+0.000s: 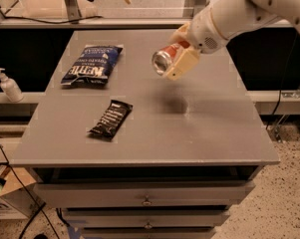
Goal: Move coke can near blue chip bag
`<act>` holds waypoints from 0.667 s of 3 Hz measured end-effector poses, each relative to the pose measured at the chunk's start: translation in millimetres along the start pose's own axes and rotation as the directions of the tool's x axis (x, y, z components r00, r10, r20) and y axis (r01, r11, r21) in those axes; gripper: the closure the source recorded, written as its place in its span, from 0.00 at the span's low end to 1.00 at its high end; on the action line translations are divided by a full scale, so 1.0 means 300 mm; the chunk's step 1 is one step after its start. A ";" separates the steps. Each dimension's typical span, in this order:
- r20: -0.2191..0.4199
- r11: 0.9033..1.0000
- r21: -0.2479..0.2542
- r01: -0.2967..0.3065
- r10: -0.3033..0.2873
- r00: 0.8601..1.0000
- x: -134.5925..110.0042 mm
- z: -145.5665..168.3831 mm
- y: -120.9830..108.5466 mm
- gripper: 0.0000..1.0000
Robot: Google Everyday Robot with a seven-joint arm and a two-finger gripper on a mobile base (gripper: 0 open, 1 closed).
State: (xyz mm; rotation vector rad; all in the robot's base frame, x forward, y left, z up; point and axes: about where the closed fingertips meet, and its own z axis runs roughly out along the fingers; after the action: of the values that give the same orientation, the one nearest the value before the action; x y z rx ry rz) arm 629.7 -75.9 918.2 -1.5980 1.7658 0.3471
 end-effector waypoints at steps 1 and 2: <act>0.102 0.999 0.032 0.039 -0.042 0.994 -0.092 0.113 -0.076 1.00; 0.151 1.000 0.020 0.022 -0.025 0.988 -0.110 0.221 -0.121 0.82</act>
Offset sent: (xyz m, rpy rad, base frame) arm 0.0860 0.0822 -0.0335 0.2024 -0.0473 0.0444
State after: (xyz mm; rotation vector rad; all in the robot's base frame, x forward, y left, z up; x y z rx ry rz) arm 684.9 -16.4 902.7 -1.5365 1.6297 0.4281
